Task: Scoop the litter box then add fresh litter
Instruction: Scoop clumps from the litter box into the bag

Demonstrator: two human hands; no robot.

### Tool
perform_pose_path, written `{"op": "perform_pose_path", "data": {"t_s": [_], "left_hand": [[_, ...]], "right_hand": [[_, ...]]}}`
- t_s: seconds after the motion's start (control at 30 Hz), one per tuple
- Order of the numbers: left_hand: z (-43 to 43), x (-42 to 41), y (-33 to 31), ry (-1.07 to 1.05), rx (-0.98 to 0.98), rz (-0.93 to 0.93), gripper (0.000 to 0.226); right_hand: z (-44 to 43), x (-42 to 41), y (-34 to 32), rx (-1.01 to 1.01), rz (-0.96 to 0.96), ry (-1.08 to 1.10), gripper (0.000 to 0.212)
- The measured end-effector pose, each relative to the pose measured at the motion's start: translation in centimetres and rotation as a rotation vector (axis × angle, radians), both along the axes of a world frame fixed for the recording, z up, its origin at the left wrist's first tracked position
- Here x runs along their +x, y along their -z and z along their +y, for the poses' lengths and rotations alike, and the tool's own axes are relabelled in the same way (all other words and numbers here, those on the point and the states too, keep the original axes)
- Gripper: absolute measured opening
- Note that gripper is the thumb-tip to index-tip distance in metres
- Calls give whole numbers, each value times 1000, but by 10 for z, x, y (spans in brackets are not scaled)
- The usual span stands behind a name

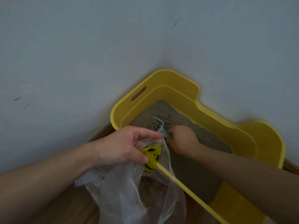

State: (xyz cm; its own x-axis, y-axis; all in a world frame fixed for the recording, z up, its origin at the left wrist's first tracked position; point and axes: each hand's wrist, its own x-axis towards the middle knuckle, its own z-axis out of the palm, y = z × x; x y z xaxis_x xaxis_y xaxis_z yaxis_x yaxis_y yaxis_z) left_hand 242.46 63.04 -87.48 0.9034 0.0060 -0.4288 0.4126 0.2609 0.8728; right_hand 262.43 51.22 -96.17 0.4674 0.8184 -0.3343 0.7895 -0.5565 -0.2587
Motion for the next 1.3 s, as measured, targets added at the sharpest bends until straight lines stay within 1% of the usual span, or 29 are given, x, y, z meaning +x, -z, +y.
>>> {"op": "perform_pose_path", "data": {"t_s": [0.1,0.23,0.4,0.67,0.8,1.17,1.3], "left_hand": [[0,0,0,8,5,-1,71],[0,0,0,10,7,-2,70],[0,0,-1,3,-22,0,70],[1,-1,1,-6,-2,-3,70],[0,-1,0,-6,17,1,71],[0,-1,-1,-5,66,13,72],[0,-3,-1,-21,95,17,71]], "right_hand": [[3,-1,3,-9,3,-7,10],[1,0,11,44,37,1,19],[-4,-3,21,154,95,29,17],[-9,0,26,190,126,4,20],[-12,-3,26,215,146,-2,14],[-3,-9,23,158,128,-1,13],[-2,-9,21,130,114,-3,18]]}}
